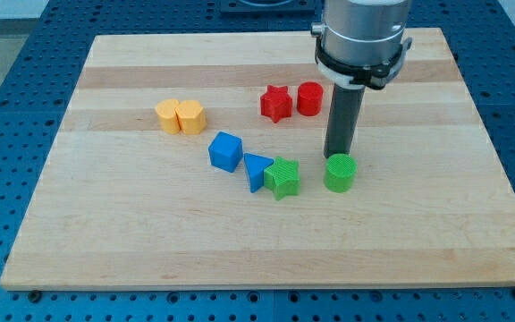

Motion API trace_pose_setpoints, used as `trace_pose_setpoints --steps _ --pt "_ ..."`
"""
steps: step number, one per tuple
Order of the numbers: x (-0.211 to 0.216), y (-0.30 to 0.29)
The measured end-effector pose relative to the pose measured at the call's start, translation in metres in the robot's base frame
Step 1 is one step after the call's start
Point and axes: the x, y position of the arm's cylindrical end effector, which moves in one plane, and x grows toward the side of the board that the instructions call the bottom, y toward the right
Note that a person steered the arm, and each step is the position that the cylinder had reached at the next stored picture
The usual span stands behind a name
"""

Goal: Push the red blocks parallel to the yellow blocks

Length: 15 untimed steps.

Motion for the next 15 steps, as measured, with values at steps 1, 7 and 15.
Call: trace_pose_setpoints --steps 1,7,15 --pt "0.000 0.002" --pt "-0.088 0.033" --pt "-0.107 -0.054"
